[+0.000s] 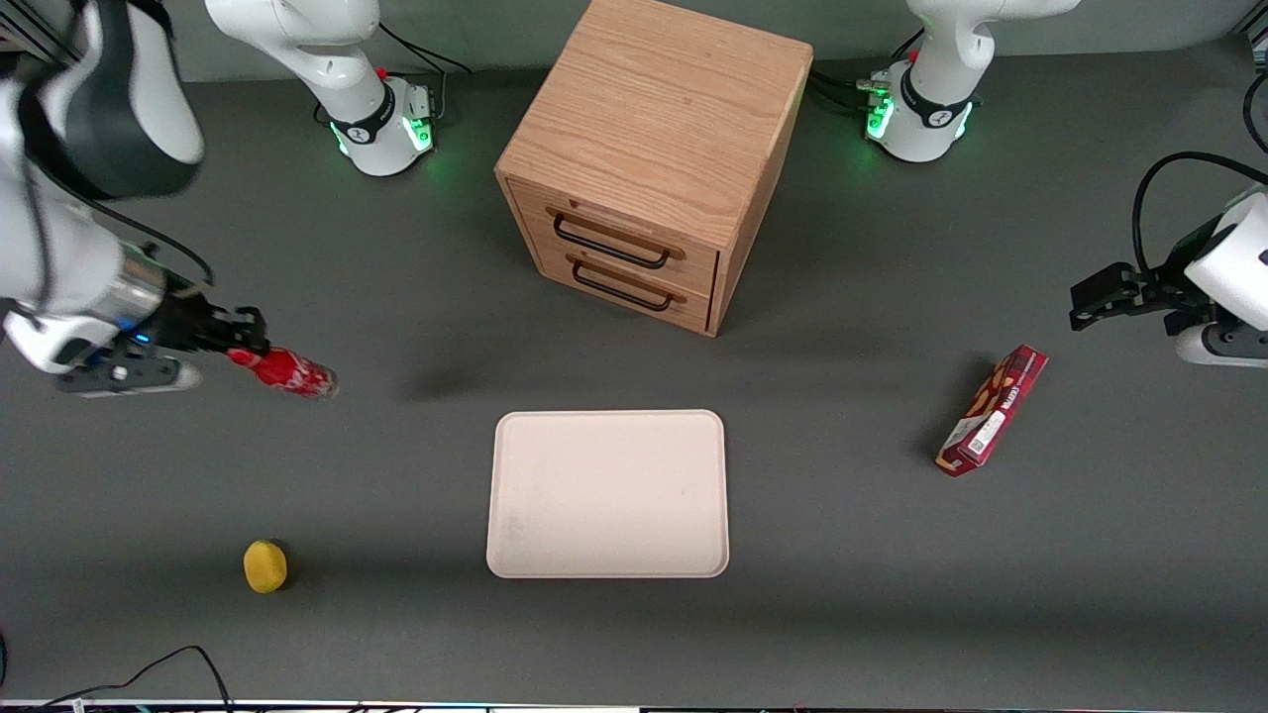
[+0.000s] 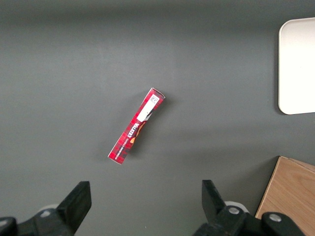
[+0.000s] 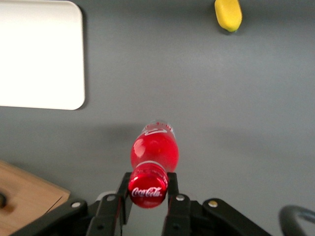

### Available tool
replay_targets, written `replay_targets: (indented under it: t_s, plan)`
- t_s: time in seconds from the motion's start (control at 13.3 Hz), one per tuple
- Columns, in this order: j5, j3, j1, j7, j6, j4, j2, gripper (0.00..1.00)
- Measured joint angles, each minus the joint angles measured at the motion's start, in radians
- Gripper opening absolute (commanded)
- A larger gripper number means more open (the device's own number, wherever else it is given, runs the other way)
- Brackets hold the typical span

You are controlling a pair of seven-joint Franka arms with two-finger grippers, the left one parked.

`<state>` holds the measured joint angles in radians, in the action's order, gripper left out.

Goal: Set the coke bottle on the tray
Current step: 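Lift the bottle and carry it over the white tray, then lower the bottle onto the tray and open the right gripper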

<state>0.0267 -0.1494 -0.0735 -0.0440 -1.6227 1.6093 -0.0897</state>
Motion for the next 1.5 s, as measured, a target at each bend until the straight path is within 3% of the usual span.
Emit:
replay_targets:
  t_s: [0.22, 0.45, 0.75, 0.9, 1.5]
  plan:
    - [-0.002, -0.001, 0.036, -0.066, 0.231, -0.303, -0.124, 0.00]
    - [-0.039, 0.002, 0.144, -0.219, 0.232, -0.463, -0.305, 0.00]
    - [-0.062, 0.061, 0.394, -0.536, -0.033, -0.595, -0.592, 0.00]
    - [-0.065, 0.078, 0.460, -0.640, -0.173, -0.617, -0.701, 0.00]
    - [-0.066, 0.117, 0.470, -0.669, -0.343, -0.653, -0.800, 0.00]
